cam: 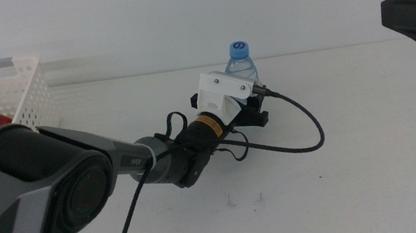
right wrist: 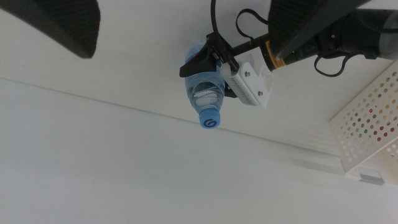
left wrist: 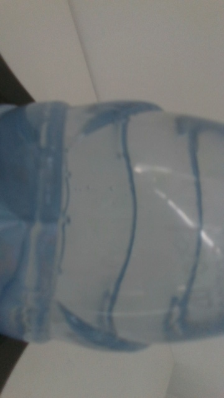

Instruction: Use arms to grab the bottles and put them into the dustbin to the left of the table.

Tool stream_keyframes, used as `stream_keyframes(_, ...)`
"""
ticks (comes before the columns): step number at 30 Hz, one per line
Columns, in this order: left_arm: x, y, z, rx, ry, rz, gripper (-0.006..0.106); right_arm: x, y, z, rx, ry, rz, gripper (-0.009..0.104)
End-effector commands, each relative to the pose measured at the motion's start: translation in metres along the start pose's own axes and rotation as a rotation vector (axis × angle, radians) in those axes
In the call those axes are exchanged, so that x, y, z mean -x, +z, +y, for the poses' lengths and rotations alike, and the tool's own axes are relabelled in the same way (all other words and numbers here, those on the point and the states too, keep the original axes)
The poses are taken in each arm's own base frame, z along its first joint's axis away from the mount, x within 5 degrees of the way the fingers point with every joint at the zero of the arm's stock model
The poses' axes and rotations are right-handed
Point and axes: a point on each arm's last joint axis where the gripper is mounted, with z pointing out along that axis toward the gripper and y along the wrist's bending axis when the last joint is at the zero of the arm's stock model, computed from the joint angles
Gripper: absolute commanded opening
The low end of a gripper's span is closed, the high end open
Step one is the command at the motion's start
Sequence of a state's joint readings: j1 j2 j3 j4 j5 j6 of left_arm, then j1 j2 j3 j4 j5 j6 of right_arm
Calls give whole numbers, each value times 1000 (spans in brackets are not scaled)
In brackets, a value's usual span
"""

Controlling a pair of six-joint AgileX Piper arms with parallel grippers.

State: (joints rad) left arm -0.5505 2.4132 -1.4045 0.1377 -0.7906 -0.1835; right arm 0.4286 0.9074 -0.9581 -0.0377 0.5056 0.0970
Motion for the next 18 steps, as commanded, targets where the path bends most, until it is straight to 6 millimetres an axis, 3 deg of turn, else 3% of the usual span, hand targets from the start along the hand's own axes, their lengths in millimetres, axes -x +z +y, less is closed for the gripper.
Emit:
stream_keyframes(1,3,0,8,-2,3,-19,44,2,-2,1,2,-13,-13,88)
stream_keyframes(4,20,-5,7,-63,28,-23,16,2,-2,1,2,-13,-13,88)
stream_keyframes(7,44,-20,3,-66,59,40,-2,2,-2,1,2,-13,-13,88)
stream_keyframes(18,159,-82,-3,54,75,95,-2,2,-2,1,2,-13,-13,88)
